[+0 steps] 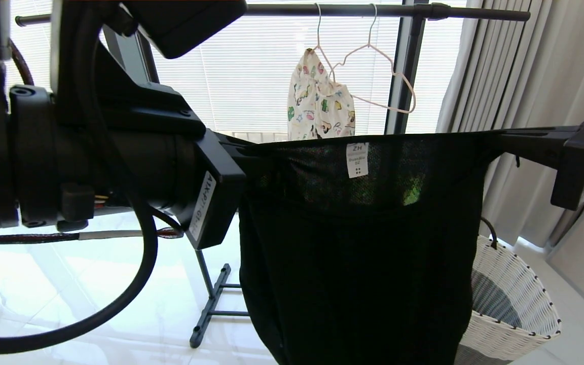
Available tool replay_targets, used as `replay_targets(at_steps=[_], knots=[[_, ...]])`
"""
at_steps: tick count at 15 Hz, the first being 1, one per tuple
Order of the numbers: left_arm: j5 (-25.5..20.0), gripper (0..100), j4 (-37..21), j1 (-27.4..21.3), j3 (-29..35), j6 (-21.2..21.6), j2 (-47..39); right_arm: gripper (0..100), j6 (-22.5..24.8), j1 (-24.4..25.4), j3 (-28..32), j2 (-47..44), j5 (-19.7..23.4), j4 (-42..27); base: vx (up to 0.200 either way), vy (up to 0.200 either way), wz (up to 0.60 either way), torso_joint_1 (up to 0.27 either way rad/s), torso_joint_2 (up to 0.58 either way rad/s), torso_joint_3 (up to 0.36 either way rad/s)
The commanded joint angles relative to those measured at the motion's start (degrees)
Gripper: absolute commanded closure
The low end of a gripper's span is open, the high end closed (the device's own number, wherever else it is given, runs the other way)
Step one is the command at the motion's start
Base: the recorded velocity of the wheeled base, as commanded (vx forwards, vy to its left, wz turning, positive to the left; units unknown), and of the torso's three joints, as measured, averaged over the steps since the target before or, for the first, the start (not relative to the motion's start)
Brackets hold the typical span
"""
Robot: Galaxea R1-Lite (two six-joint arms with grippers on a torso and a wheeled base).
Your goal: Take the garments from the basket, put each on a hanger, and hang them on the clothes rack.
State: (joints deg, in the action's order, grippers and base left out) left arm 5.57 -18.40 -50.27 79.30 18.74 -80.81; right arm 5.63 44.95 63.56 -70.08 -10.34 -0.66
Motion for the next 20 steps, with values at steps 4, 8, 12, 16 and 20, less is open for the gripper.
replay_targets(at_steps=[4,8,12,16,20], knots=[[-5.3,100,4.1,0.0,3.7,0.8,-4.6,100,0.0,9.7,-1.5,9.5,1.0,-12.7,0.0,0.0,0.0,0.0,0.0,0.0],[-8.7,100,4.2,0.0,4.2,0.9,-5.4,100,0.0,17.9,-1.5,10.1,1.0,-18.0,0.0,0.0,0.0,0.0,0.0,0.0],[-5.3,100,2.1,0.0,3.8,-3.0,-2.9,100,-0.4,15.4,-1.2,8.7,0.8,-16.9,0.0,0.0,0.0,0.0,0.0,0.0],[-5.0,100,-9.6,-5.5,1.6,-12.8,4.0,100,-0.3,11.2,2.4,-0.3,1.2,-4.9,0.0,0.0,0.0,0.0,0.0,0.0],[-4.9,100,-12.3,-9.9,-4.2,-13.2,8.9,100,-0.3,11.1,8.1,-5.7,2.2,-3.7,0.0,0.0,0.0,0.0,0.0,0.0]])
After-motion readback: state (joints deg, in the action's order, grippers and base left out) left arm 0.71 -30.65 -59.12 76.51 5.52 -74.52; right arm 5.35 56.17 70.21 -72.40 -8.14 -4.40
